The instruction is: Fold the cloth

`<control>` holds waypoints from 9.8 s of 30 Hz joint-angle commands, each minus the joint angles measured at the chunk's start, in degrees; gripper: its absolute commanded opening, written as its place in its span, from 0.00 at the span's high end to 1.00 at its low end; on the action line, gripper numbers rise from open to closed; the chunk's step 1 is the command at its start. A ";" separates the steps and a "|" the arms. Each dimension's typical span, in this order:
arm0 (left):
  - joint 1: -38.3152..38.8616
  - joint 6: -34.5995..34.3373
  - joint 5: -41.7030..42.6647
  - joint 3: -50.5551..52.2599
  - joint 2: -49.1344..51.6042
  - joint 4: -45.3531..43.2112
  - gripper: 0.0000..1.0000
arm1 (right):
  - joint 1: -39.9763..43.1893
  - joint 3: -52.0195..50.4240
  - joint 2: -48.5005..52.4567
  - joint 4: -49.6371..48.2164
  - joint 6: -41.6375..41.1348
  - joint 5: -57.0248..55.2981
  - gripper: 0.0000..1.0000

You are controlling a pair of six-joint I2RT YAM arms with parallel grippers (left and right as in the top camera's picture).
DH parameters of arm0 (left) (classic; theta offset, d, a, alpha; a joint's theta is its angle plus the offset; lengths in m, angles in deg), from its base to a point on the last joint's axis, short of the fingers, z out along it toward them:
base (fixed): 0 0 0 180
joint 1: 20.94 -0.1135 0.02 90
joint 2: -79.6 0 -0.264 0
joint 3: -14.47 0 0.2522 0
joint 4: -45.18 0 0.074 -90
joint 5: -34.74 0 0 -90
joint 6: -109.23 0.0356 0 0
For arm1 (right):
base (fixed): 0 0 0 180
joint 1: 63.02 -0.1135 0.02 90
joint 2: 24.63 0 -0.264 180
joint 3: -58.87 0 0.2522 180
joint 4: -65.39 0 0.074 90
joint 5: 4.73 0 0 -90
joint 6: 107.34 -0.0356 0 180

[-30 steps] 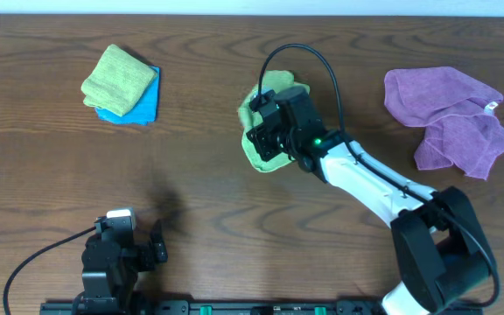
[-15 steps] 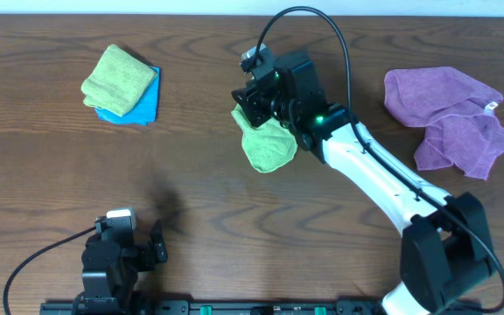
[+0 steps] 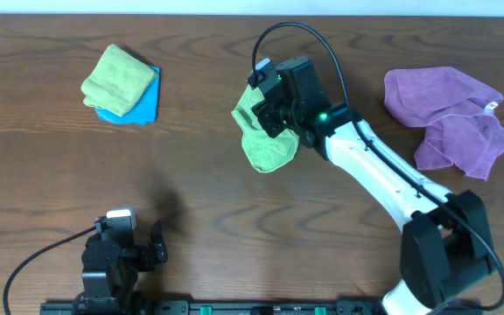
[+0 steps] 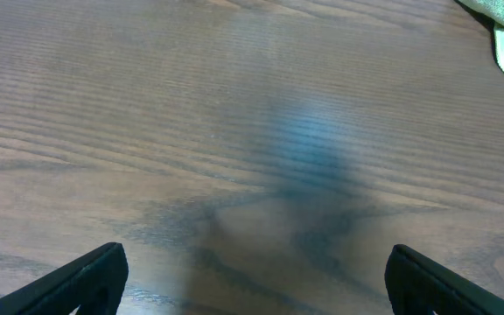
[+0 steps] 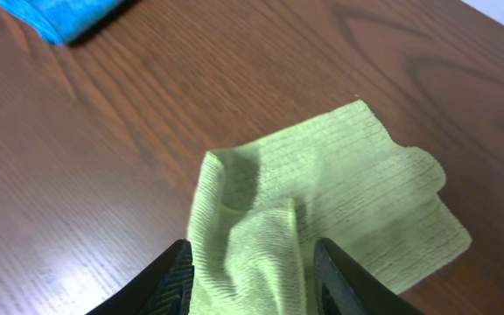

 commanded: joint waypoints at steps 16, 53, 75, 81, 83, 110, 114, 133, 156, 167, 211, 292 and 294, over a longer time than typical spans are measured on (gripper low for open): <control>0.22 1.18 -1.03 0.28 -0.35 0.70 0.05 | 0.90 0.46 7.15 0.00 2.14 -1.64 0.58; 0.22 1.18 -1.03 0.28 -0.35 0.70 0.05 | 0.90 0.46 9.07 1.99 -0.98 3.69 0.60; 0.22 1.18 -1.03 0.28 -0.35 0.70 0.05 | 0.85 2.45 5.51 0.68 -2.62 0.87 0.99; 0.22 1.18 -1.03 0.28 -0.35 0.70 0.05 | 0.90 2.75 -1.84 5.51 -6.88 -9.05 0.99; 0.22 1.18 -1.03 0.28 -0.35 0.70 0.05 | 0.92 2.73 -3.10 8.72 -8.07 -12.66 0.99; 0.22 1.18 -1.03 0.28 -0.35 0.70 0.05 | 6.34 -6.43 -3.43 46.99 -46.23 -35.54 0.29; 0.22 1.18 -1.03 0.28 -0.35 0.70 0.05 | 6.58 -6.40 -3.61 44.61 -46.25 -35.10 0.25; 0.22 1.18 -1.05 0.28 -0.35 0.70 0.05 | 13.05 -6.27 -14.88 24.65 -31.52 -15.34 0.28; 0.24 -4.00 21.00 -13.51 20.41 -5.99 0.05 | 25.31 -6.40 -19.43 24.00 -10.73 9.75 0.26; 1.73 -6.82 39.93 -35.06 53.09 -5.95 0.05 | 26.40 -10.03 -26.23 24.61 -9.94 9.77 0.26; 30.56 -59.60 41.22 -36.57 102.22 -49.48 0.05 | 26.40 -12.44 -27.61 24.57 -9.97 14.25 0.20; 13.29 -27.12 35.39 -36.59 95.60 -15.98 0.94 | 25.88 -42.62 -24.11 -1.20 -29.16 24.00 0.36; 13.29 -27.12 35.41 -36.59 95.60 -15.96 0.94 | 25.31 -42.62 -22.03 -2.71 -29.94 23.71 0.36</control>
